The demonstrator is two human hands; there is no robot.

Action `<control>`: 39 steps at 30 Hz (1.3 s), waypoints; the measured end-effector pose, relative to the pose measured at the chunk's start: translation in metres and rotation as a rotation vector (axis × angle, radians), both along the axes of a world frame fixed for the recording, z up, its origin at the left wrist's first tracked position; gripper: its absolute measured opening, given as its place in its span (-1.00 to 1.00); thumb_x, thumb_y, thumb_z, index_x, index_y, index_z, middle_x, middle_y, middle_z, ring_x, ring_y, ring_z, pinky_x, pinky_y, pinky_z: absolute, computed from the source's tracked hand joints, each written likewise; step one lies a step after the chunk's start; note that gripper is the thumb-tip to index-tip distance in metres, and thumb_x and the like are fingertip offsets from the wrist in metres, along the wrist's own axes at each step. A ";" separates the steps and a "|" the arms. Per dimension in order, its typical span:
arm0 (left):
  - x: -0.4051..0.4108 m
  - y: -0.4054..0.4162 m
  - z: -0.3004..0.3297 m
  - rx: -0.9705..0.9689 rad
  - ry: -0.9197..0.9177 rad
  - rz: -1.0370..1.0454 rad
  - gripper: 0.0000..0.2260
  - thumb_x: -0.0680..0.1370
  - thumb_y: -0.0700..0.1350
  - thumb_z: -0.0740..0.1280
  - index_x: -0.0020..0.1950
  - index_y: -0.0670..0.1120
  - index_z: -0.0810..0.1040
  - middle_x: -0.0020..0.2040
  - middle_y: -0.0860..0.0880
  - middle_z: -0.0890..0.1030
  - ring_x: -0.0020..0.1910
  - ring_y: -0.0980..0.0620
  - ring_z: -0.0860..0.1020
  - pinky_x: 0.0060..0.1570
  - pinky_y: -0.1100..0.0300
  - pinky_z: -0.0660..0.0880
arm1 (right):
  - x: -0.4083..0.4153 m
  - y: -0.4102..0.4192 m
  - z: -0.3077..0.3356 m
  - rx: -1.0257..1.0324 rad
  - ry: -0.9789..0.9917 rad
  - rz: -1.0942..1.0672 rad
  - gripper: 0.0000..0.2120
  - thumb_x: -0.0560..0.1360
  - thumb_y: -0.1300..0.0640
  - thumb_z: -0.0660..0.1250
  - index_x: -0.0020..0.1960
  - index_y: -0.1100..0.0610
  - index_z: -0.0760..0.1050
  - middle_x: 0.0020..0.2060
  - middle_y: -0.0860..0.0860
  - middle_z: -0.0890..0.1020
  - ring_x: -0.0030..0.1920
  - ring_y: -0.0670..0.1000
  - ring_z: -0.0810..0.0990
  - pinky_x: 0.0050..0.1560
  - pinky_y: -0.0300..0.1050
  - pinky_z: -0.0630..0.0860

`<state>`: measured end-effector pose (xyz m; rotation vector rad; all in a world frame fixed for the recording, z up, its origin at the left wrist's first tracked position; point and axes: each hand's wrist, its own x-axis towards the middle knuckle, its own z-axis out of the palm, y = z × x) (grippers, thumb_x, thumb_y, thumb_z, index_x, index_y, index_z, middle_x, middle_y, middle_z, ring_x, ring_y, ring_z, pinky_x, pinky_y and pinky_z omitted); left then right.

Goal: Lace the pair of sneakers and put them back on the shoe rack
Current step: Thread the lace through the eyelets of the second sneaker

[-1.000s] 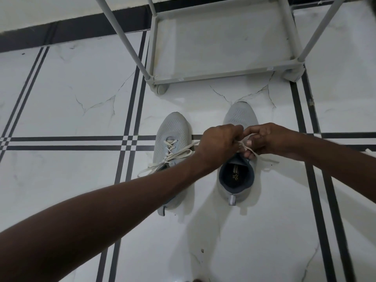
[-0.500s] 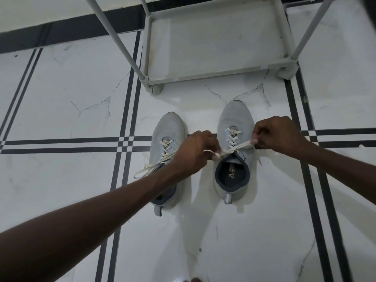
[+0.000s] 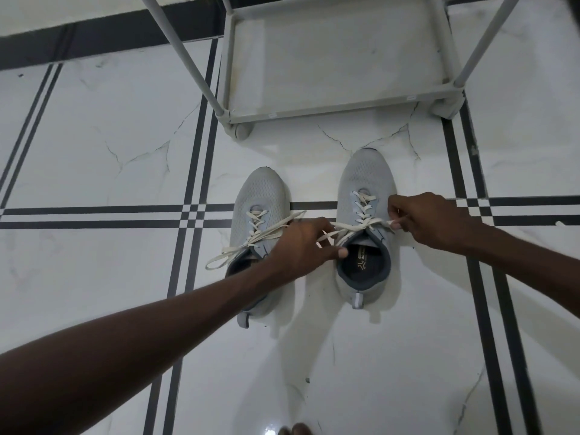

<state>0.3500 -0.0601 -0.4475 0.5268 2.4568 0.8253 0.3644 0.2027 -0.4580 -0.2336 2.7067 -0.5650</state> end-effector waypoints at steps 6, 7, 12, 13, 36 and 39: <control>-0.011 0.012 0.003 -0.212 0.307 -0.271 -0.89 0.53 -0.12 0.36 0.02 -0.08 0.63 -0.10 -0.11 0.71 -0.10 -0.20 0.64 -0.24 0.09 0.44 | -0.006 0.007 -0.001 0.125 0.085 0.174 -0.88 0.46 0.32 0.29 -0.16 0.14 0.51 -0.31 0.02 0.60 -0.30 0.07 0.50 -0.31 -0.09 0.31; -0.012 0.012 0.007 -0.279 0.371 -0.359 -0.87 0.53 -0.18 0.30 0.04 -0.06 0.60 -0.08 -0.11 0.70 -0.08 -0.20 0.63 -0.26 0.11 0.34 | -0.008 0.009 0.001 0.161 0.098 0.187 -0.86 0.43 0.34 0.29 -0.21 0.13 0.49 -0.34 -0.01 0.56 -0.31 0.06 0.47 -0.30 -0.10 0.28; -0.011 0.001 0.014 -0.400 0.308 -0.487 -0.79 0.49 -0.25 0.20 -0.05 0.02 0.54 -0.04 0.00 0.68 -0.05 -0.07 0.62 -0.22 0.19 0.27 | -0.027 0.022 0.000 -0.048 -0.116 0.123 -0.69 0.47 0.32 0.30 -0.39 0.03 0.42 -0.50 -0.11 0.45 -0.44 -0.12 0.38 -0.36 -0.22 0.28; -0.011 -0.004 0.013 -0.379 0.279 -0.476 -0.81 0.47 -0.26 0.21 -0.11 0.03 0.50 -0.06 0.01 0.68 -0.07 -0.05 0.62 -0.22 0.19 0.27 | -0.029 0.025 0.001 -0.183 -0.239 0.073 -0.62 0.51 0.30 0.26 -0.43 0.01 0.42 -0.53 -0.11 0.46 -0.47 -0.13 0.38 -0.36 -0.26 0.29; -0.009 -0.024 -0.006 -0.255 0.249 -0.319 -0.91 0.54 -0.19 0.25 -0.06 0.00 0.48 -0.09 -0.03 0.66 -0.12 -0.12 0.62 -0.26 0.16 0.32 | -0.017 0.018 -0.004 -0.265 -0.225 -0.014 -0.75 0.57 0.26 0.22 -0.26 0.12 0.53 -0.39 -0.12 0.60 -0.33 -0.16 0.55 -0.26 -0.29 0.45; -0.008 -0.023 -0.008 -0.168 0.223 -0.108 -0.59 0.59 0.12 0.25 0.33 -0.09 0.42 0.22 -0.13 0.58 0.18 -0.12 0.55 0.08 0.03 0.48 | -0.007 0.009 0.005 -0.032 0.029 0.048 -0.87 0.51 0.16 0.33 0.06 0.11 0.51 -0.07 0.04 0.60 -0.04 0.10 0.53 -0.02 0.04 0.48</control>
